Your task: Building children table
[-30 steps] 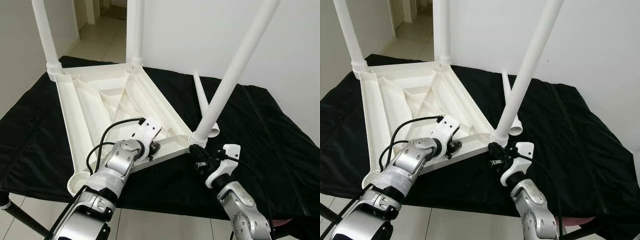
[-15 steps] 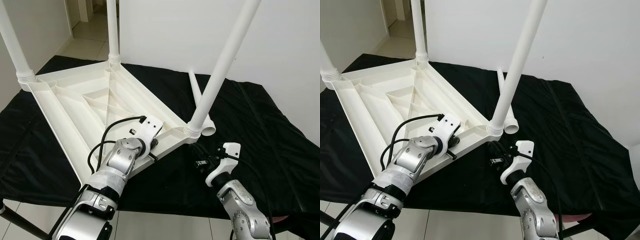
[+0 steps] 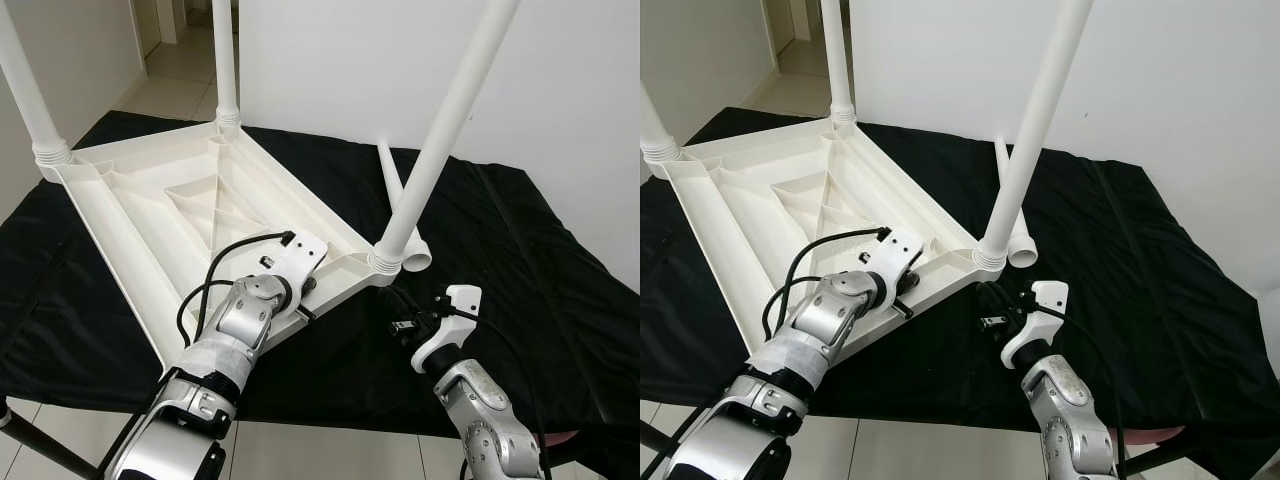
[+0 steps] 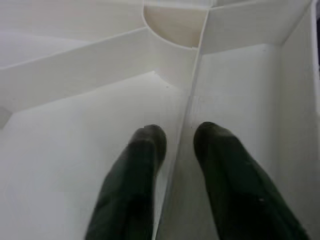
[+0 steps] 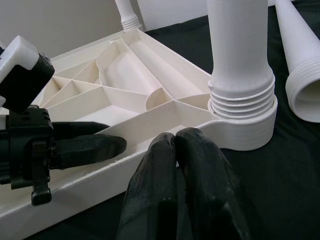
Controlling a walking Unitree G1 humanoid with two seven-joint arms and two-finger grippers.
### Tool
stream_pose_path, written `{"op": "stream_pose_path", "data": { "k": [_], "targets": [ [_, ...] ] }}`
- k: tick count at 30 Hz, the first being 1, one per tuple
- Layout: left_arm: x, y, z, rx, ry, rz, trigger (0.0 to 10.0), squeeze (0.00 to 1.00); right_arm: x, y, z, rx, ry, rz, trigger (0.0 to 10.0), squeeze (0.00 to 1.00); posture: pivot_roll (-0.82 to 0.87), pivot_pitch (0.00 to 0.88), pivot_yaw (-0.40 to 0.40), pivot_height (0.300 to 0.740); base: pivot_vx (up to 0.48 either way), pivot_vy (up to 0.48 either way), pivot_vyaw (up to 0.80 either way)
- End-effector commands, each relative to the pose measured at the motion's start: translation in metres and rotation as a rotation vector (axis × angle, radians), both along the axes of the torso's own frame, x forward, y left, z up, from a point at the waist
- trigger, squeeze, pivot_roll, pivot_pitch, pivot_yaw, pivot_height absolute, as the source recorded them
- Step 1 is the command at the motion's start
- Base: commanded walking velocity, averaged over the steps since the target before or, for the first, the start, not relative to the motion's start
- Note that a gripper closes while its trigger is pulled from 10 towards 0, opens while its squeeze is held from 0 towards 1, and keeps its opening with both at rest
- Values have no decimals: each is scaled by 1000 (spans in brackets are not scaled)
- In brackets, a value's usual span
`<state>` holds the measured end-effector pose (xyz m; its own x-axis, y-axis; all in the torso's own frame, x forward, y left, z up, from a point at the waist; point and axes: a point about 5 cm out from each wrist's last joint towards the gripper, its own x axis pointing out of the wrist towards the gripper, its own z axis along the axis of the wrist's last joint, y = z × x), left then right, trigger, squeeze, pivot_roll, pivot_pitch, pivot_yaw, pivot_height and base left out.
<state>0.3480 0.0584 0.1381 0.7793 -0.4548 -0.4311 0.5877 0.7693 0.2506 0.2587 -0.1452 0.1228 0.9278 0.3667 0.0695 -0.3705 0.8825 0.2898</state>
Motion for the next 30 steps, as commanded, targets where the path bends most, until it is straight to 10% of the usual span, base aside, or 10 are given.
{"op": "stream_pose_path", "data": {
  "k": [1,2,3,14,30],
  "targets": [
    [7,1,16,21,-142,113,10000,1000,2,-4,-1,-10,3,-19,10000,0,-14,0,-103,740,0,0,0],
    [7,1,16,21,-142,113,10000,1000,2,-4,-1,-10,3,-19,10000,0,-14,0,-103,740,0,0,0],
    [3,-6,24,-38,-175,63,10000,0,1,-3,-2,-8,4,-17,10000,0,-9,0,-104,740,0,0,0],
    [-3,-6,41,-185,-197,34,10000,0,1,-2,-2,-6,7,-15,10000,0,-5,0,-102,740,0,0,0],
    [-65,16,41,-269,-111,-366,10000,0,3,-3,-3,-10,8,-13,10000,0,11,0,-109,740,0,0,0]
  ]
}}
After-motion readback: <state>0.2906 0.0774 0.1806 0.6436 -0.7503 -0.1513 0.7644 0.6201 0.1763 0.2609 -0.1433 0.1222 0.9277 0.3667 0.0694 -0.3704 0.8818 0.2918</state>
